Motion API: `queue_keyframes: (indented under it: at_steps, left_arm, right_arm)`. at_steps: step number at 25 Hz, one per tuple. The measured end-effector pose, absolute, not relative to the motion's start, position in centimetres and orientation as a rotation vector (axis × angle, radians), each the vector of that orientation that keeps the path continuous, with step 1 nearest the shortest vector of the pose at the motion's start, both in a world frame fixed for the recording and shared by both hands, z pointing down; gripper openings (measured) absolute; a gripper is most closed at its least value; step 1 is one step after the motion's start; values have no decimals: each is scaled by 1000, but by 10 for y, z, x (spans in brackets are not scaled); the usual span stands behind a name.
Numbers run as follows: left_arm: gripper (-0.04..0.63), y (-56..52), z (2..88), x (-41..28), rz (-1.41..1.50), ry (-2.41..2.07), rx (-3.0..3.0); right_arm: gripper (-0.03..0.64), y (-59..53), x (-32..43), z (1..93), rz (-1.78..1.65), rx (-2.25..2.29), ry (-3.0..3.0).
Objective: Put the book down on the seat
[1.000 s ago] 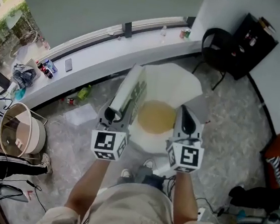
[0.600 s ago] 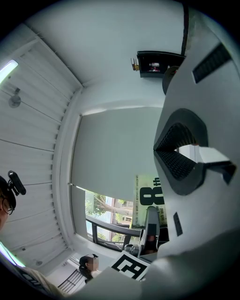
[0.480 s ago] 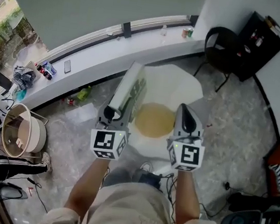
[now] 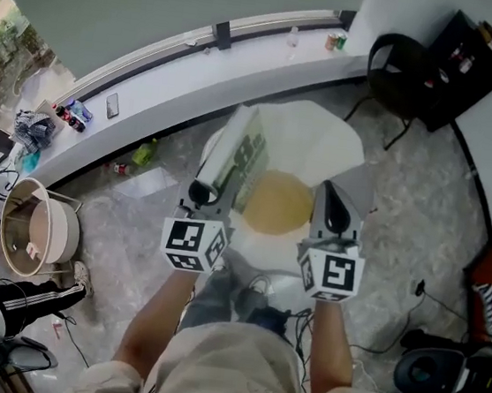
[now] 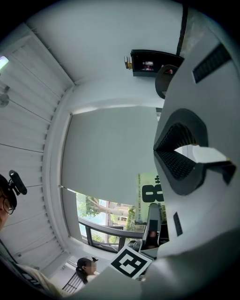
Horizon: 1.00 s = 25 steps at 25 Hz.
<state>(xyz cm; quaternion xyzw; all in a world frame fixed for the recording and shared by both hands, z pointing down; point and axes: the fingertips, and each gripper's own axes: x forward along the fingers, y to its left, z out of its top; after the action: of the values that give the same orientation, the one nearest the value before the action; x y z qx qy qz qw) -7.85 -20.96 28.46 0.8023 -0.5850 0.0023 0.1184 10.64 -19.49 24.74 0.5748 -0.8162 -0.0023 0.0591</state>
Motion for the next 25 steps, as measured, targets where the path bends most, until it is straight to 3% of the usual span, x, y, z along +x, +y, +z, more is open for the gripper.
queue_keyframes:
  at_steps: [7,25]
  left_arm:
    - [164,-254,354,-90,-31,-1579,2223]
    - [164,-314,633,-106,-156,-1354,1830]
  right_arm:
    - [-2,-236,83,294,39,1722,-2442]
    - [-2,-266,51,513,272,1587,-2331]
